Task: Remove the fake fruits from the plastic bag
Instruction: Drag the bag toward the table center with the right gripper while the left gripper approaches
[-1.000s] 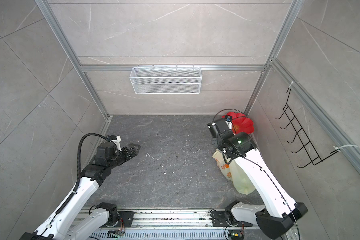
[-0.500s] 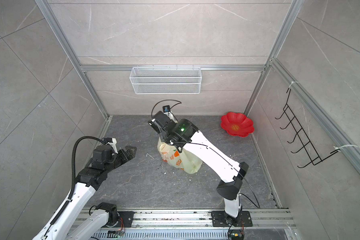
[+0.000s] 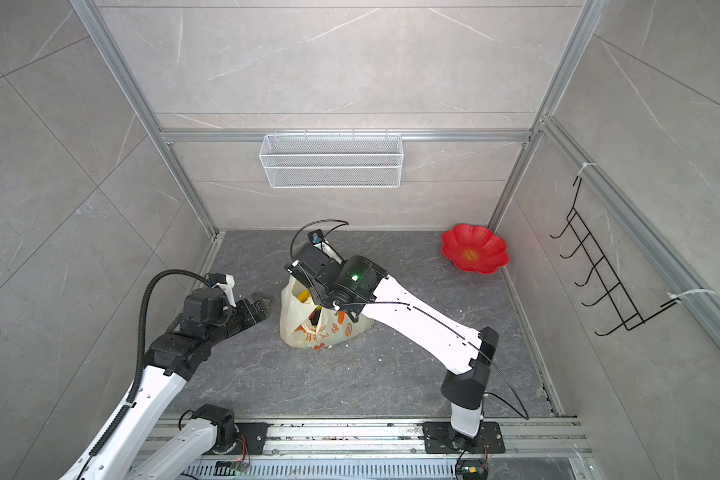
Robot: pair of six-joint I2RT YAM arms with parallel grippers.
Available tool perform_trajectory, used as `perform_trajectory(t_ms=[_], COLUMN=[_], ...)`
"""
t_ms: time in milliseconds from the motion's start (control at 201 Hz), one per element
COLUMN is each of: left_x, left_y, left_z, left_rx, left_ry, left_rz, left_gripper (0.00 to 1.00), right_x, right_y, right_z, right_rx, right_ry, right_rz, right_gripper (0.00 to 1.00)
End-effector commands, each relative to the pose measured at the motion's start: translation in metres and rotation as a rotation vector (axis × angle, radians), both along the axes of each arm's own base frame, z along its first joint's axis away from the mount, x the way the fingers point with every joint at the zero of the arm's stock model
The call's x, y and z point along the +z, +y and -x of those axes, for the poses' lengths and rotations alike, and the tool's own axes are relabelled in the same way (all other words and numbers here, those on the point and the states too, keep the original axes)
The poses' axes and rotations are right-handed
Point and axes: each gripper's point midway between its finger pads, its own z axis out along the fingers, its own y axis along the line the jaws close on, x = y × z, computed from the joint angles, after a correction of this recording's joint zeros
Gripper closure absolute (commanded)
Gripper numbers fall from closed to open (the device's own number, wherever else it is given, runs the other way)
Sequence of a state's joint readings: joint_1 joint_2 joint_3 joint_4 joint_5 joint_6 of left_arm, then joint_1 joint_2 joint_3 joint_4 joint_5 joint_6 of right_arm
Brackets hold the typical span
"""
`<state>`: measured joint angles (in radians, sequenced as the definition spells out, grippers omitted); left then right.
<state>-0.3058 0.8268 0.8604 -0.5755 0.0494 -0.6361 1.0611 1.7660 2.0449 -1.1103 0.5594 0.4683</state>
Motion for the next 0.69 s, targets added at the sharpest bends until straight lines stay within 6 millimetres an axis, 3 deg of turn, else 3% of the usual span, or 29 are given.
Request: perform_trajectory(t_ms=[0, 95, 344, 543, 687], left_x=[0.026, 0.037, 0.059, 0.081, 0.098], left_y=[-0.003, -0.001, -0.009, -0.044, -0.070], left_z=[0.001, 0.007, 0.020, 0.029, 0.041], left_rx=[-0.037, -0.031, -0.071, -0.215, -0.308], left_ry=[-0.055, -0.068, -0.071, -0.107, -0.166], left_rz=[-0.064, -0.102, -0.113, -0.125, -0.186], left_gripper=[0.00, 0.00, 0.00, 0.01, 0.01], right_x=[0.029, 0.032, 0.042, 0.039, 0.034], right_y=[-0.004, -0.012, -0.051, -0.088, -0.093], right_z=[0.011, 0.018, 0.025, 0.032, 0.038], right_rx=[0.026, 0.027, -0.069, -0.154, -0.147], right_ry=[-0.037, -0.045, -0.099, -0.158, -0.147], right_rz=[-0.179, -0.220, -0.258, -0.299, -0.329], right_gripper=[0.21, 0.14, 0.10, 0.09, 0.09])
